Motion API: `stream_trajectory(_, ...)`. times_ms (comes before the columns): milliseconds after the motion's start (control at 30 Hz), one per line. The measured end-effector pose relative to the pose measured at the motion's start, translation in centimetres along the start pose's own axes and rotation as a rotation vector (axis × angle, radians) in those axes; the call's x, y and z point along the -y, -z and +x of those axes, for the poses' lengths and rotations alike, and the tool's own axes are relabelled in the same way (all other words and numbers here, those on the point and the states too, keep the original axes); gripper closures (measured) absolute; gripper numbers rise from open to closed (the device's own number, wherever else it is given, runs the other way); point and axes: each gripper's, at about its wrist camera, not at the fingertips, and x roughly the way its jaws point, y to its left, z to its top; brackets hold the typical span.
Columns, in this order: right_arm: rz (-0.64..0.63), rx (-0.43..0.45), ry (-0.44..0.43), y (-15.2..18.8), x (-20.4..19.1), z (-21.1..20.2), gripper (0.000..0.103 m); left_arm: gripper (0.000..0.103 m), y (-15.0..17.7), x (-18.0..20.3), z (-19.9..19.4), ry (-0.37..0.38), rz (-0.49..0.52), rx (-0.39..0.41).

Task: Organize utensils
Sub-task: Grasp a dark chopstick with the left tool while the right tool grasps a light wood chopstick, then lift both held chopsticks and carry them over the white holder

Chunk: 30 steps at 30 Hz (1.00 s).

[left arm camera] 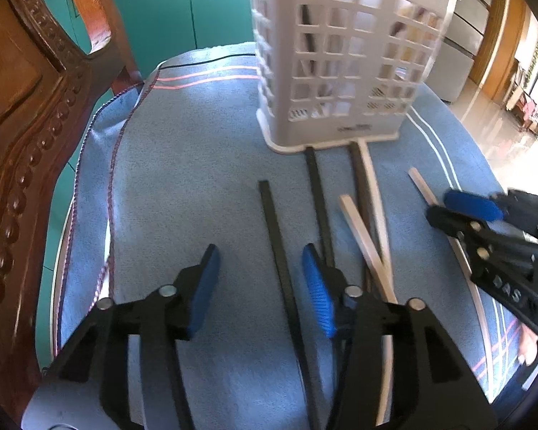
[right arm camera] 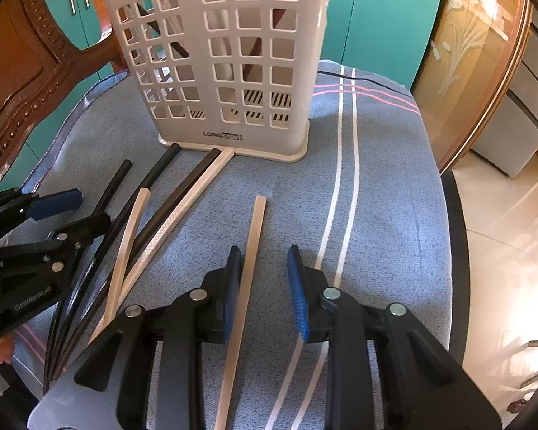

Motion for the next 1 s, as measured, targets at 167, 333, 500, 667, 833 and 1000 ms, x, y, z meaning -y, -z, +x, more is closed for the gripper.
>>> stream_trajectory(167,0.005,-0.003,-0.003,0.0,0.3,0.0,0.075,0.052,-0.6,-0.2,0.4,-0.012,-0.014,-0.005)
stream_trajectory(333,0.015,-0.011,-0.015,0.0,0.7,0.0,0.073,0.052,-1.1,-0.5,0.7,-0.005,-0.012,-0.020)
stream_trajectory(500,0.000,-0.005,0.007,-0.1,0.3,0.1,0.073,0.061,-1.6,-0.2,1.0,-0.008,-0.004,-0.026)
stream_trajectory(667,-0.004,0.008,-0.019,0.1,0.1,0.2,0.085,0.093,-1.5,1.0,0.7,0.004,0.037,-0.016)
stream_trajectory(833,0.026,0.033,-0.067,-0.1,0.6,-0.2,0.096,0.096,-1.5,0.5,0.4,0.012,0.014,-0.002)
stream_trajectory(1000,0.054,0.150,-0.118,-0.6,1.6,-4.1,0.097,0.096,-1.0,0.1,-4.1,0.048,-0.007,0.108)
